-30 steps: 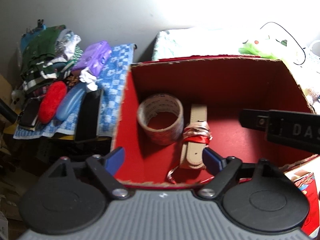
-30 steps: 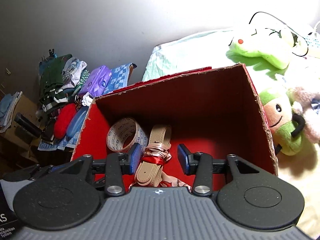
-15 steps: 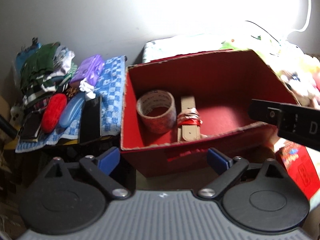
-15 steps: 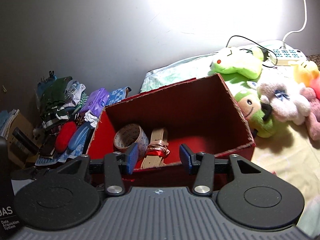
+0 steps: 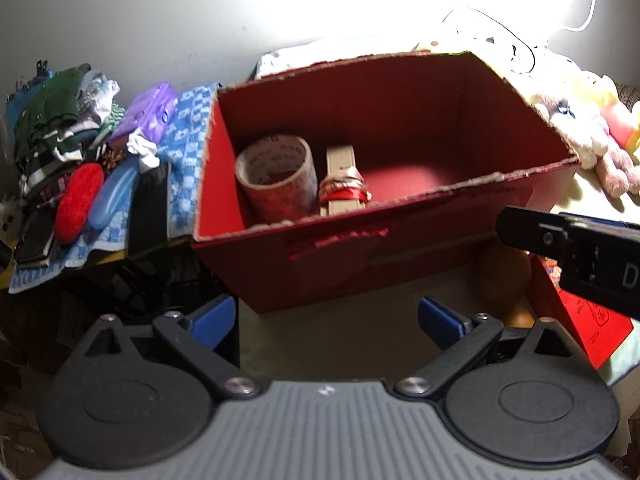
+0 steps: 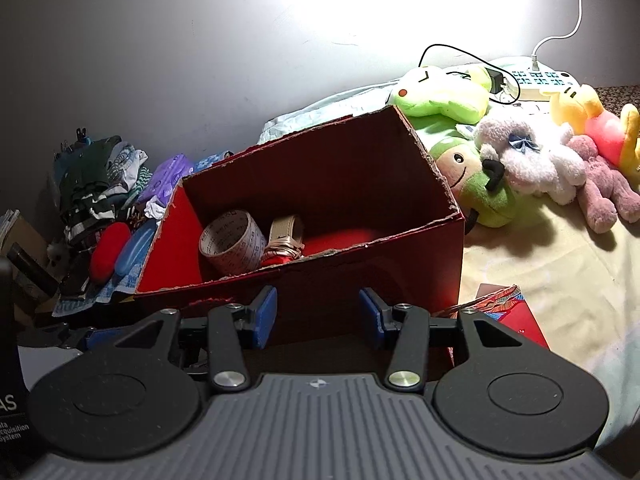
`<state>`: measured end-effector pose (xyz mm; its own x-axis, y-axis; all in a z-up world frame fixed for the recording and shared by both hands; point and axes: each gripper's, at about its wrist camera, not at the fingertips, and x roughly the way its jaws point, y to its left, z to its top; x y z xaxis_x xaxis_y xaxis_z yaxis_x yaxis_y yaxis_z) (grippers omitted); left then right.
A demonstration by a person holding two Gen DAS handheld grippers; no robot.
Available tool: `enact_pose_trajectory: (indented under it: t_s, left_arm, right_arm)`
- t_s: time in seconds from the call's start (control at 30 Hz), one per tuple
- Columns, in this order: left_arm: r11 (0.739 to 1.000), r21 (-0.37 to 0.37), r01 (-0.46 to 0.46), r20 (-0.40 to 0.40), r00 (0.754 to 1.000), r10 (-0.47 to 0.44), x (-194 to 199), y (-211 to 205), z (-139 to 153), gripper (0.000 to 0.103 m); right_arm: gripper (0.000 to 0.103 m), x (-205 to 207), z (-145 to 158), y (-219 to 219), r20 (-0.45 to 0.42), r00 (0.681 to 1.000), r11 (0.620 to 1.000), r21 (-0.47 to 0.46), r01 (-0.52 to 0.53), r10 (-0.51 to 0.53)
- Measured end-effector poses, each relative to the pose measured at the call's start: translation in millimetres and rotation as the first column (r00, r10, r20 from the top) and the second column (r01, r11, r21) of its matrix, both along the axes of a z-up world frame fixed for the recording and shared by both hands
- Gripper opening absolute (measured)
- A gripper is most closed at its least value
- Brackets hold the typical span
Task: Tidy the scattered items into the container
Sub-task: 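Withdraw the right tool from the box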
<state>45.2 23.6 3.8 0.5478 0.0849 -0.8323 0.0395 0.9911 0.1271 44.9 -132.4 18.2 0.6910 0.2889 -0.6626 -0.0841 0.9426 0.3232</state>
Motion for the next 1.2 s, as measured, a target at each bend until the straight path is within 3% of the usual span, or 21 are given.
enact_pose_trajectory:
  t_s: [0.57,1.2]
  left_arm:
    - [0.996,0.009,-0.088,-0.096,0.992,0.088,24,-42,-27,0.1]
    - [0.967,0.016,-0.254,-0.162,0.954,0.253,19,-72,-47,0.103]
  right_arm:
    - [0.049,32,-18,-40,-0.085,0.984,0.987,-0.011,-0.16,0.159]
    - [0.049,49,-35,-63,-0.149,0.912,0.922,0.001,-0.387,0.383]
